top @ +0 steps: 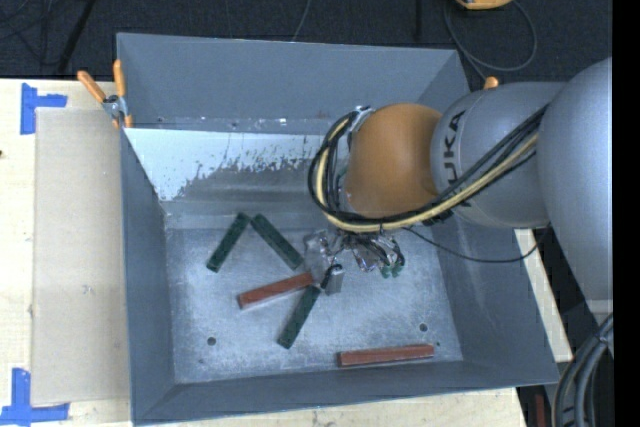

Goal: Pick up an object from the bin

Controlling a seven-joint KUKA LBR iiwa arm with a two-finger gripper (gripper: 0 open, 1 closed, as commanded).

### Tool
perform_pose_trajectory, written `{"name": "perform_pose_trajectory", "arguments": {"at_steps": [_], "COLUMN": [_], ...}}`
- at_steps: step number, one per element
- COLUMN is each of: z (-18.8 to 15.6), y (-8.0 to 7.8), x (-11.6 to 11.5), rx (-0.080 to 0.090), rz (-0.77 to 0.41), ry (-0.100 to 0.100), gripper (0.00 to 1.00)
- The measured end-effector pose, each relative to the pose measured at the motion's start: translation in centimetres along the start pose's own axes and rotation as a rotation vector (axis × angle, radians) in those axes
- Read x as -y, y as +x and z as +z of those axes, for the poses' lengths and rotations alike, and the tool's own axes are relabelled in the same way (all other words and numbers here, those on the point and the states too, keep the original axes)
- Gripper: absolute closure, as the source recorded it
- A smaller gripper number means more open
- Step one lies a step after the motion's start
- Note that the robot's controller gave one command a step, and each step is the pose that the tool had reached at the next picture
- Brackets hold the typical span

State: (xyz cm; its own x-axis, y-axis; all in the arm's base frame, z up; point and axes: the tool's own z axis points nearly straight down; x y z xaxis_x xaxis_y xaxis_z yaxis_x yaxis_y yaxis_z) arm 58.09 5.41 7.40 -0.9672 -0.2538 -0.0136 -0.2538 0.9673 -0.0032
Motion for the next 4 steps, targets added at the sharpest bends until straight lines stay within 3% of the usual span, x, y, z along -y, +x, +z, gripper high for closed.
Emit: {"name": "perform_pose_trajectory", "arguments": {"at_steps": [1, 2, 3, 4], "z": [0.3, 0.0, 0.0, -10.2], "y": [0.3, 5.6, 5.5, 4.9], "x": [-0.1, -8.6, -8.2, -7.8], "rx": [-0.01, -0.019, -0.016, -0.006], "rz": [0.003, 0.188, 0.194, 0.167], "ry": [-0.003, -0.005, -0.002, -0.002], "gripper": [0.0, 0.0, 1.0, 1.0]}}
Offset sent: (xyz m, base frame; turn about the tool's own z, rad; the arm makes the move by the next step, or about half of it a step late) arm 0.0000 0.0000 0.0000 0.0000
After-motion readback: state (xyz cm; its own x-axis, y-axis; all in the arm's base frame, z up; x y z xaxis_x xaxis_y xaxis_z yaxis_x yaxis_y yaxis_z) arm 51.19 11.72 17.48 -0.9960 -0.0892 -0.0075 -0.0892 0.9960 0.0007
